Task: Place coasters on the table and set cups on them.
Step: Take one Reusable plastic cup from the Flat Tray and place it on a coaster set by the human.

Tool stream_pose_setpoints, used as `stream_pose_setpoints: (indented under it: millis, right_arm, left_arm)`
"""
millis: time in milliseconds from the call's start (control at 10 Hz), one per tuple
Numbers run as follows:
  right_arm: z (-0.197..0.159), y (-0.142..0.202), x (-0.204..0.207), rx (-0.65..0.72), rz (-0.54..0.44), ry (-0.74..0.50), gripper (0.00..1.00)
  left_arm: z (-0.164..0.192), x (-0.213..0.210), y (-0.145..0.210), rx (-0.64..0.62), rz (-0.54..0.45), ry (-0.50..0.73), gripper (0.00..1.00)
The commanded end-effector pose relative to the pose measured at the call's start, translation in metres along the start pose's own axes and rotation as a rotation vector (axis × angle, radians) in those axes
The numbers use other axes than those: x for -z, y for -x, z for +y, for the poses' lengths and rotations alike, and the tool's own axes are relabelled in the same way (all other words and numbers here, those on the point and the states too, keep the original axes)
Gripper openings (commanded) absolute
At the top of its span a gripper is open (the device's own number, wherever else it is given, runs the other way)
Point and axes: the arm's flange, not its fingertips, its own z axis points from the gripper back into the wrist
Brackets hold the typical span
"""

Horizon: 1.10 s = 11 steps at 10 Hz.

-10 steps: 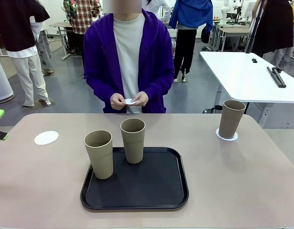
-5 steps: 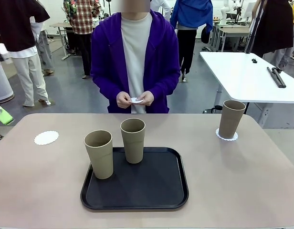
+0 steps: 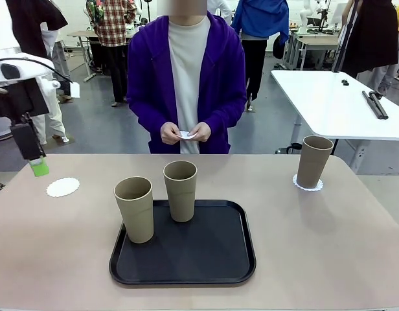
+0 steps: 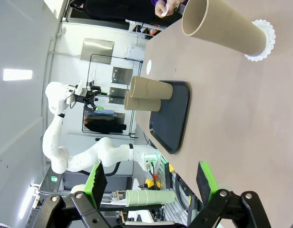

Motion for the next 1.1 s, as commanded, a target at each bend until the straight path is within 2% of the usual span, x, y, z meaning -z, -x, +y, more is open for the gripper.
stream_pose_setpoints:
  millis: [0,300,400,500,700,900,1000]
  right_arm:
    - [0.0,-0.002,-0.001,0.002,-0.001,-0.005,1.0]
    - [0.0,-0.002,-0.001,0.002,-0.001,-0.005,1.0]
    - [0.0,-0.002,-0.001,0.002,-0.001,-0.005,1.0]
    - [0.0,-0.002,-0.001,0.002,-0.001,-0.005,1.0]
    - [0.0,-0.002,-0.001,0.002,-0.001,-0.005,1.0]
    - [0.0,-0.002,-0.001,0.002,-0.001,-0.005,1.0]
    - [0.0,-0.002,-0.001,0.002,-0.001,-0.005,1.0]
  left_arm:
    - [0.006,-0.005,0.012,-0.007,-0.02,0.017,1.0]
    - [0.002,0.0,0.002,-0.003,-0.01,0.014,1.0]
    - [0.018,0.009,0.011,0.138,-0.119,0.121,1.0]
    - [0.032,0.019,0.011,0.164,-0.279,0.152,1.0]
    - [0.053,0.048,0.014,0.312,-0.511,0.235,1.0]
    - [0.071,0.063,0.018,0.345,-0.737,0.276,1.0]
    - [0.075,0.085,0.022,0.327,-0.871,0.356,1.0]
